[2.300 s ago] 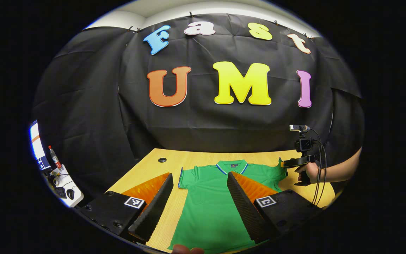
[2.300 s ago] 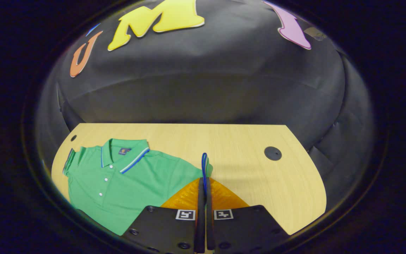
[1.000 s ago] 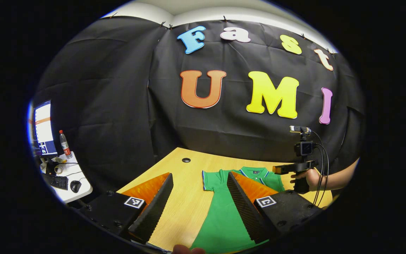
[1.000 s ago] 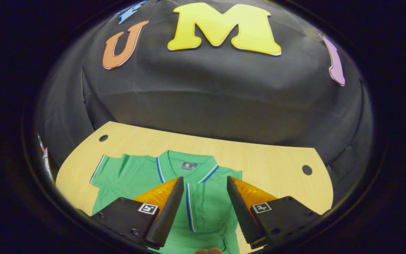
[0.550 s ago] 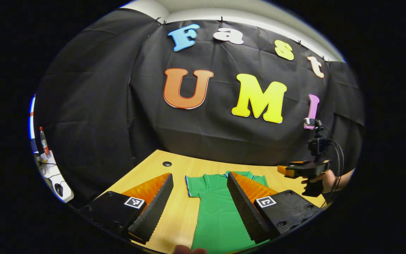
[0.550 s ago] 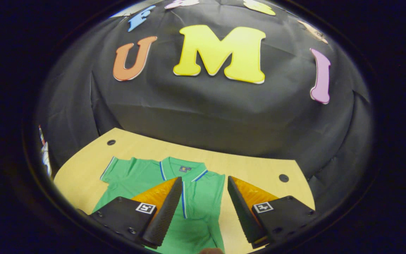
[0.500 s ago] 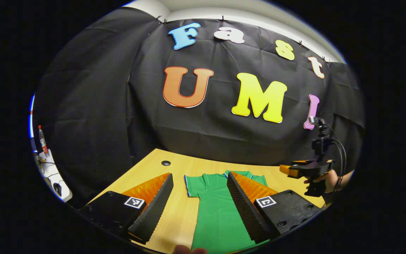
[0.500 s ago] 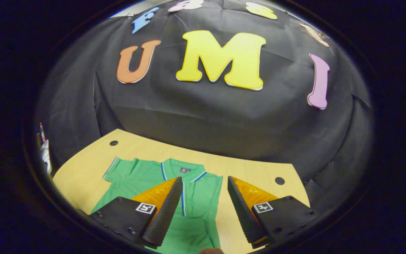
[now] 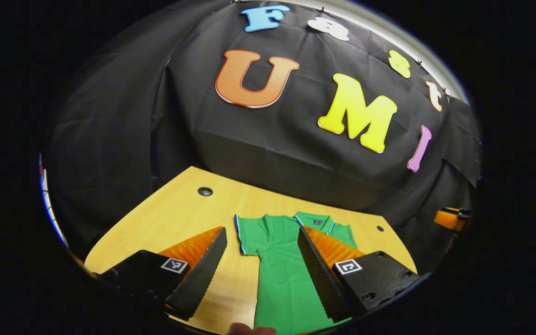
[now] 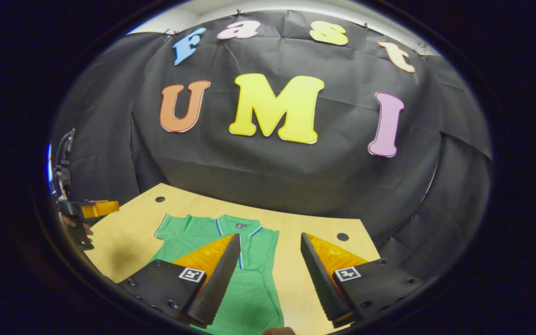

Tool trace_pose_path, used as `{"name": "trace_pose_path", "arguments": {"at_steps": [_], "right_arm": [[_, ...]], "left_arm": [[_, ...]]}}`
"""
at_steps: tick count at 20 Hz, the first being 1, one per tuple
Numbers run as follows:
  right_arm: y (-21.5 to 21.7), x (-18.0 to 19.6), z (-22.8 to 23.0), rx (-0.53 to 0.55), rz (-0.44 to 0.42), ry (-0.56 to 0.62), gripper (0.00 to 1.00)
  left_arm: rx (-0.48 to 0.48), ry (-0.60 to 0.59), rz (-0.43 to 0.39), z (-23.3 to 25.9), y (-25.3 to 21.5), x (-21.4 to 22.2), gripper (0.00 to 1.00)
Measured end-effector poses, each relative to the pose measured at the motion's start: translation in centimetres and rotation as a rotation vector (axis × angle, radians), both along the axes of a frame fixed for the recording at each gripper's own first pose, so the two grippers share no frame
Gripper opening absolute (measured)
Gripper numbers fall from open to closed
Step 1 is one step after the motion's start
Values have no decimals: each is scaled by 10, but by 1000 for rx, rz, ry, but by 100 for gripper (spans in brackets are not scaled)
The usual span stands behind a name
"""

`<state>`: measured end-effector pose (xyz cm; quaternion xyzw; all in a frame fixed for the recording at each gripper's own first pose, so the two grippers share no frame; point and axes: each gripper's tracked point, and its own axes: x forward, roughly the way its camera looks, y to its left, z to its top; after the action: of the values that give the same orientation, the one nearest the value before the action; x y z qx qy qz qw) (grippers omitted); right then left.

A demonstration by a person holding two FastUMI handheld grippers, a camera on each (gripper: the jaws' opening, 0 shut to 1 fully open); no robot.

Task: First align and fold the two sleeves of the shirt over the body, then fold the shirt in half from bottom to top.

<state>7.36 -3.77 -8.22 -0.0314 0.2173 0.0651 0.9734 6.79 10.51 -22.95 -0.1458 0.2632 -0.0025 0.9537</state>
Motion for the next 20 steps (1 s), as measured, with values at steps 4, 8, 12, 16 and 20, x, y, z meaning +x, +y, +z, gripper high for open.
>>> {"name": "trace_pose_path", "arguments": {"at_steps": [4, 8, 12, 16, 20], "right_arm": [[-2, -17, 0, 16, -12, 38, 86], [-13, -33, -3, -8, -23, 66, 86], [-23, -52, -15, 5, -53, 117, 86], [-32, -66, -20, 4, -61, 138, 86], [-55, -72, -23, -2, -107, 152, 84]], "left_arm": [[-7, 76, -52, -42, -6, 20, 99], [-14, 130, -54, -80, -6, 42, 99], [-13, 174, -14, -117, 1, 63, 99], [31, 200, 29, -151, 7, 83, 99], [41, 225, 27, -171, 3, 95, 99]]}}
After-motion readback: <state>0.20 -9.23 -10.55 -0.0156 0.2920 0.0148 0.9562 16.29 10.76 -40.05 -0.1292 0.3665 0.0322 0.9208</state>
